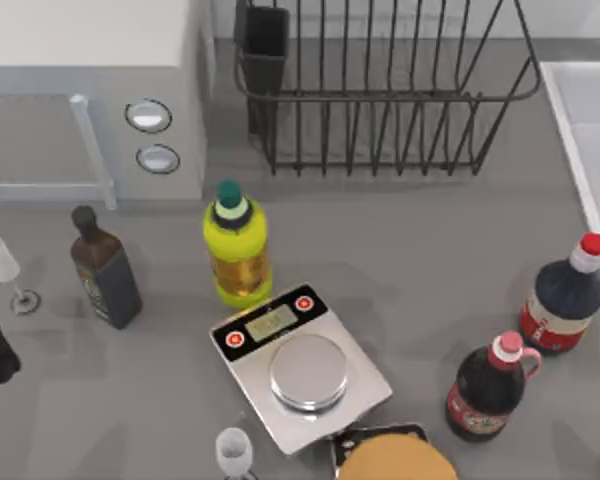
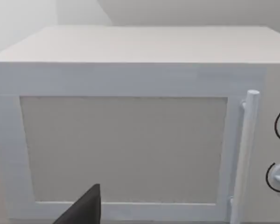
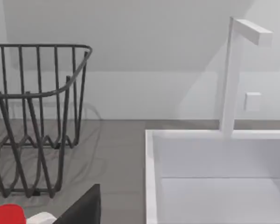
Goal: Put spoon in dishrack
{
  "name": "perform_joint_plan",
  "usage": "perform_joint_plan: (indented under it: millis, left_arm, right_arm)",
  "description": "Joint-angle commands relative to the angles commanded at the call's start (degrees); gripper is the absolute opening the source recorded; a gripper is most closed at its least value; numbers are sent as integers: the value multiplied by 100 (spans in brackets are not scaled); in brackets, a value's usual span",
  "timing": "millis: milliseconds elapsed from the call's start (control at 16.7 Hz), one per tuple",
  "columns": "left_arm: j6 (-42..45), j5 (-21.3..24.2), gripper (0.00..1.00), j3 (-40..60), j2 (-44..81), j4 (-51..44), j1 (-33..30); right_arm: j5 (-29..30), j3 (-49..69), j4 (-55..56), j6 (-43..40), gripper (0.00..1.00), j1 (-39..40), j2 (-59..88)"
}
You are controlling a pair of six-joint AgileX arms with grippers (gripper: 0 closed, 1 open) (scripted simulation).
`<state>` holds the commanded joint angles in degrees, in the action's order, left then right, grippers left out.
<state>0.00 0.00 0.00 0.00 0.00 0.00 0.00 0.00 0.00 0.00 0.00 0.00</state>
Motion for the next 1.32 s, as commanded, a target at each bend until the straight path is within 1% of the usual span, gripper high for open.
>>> perform_joint_plan:
  millis: [180, 420, 600, 1020, 1320]
  left_arm:
    - [0, 0, 100, 0, 0, 0, 0]
    - [0, 0, 100, 0, 0, 0, 0]
    - [0, 0, 100, 0, 0, 0, 0]
    - [0, 0, 100, 0, 0, 0, 0]
    - [0, 0, 100, 0, 0, 0, 0]
  right_arm:
    - [2, 63, -65, -38, 100, -42, 70]
    - [1, 754, -796, -467, 100, -489, 930]
    - [-13, 1591, -1722, -990, 100, -1032, 2216]
    - [-42, 3740, -4227, -2362, 100, -2479, 5971]
    - [-35, 4964, -5533, -3124, 100, -3271, 7789]
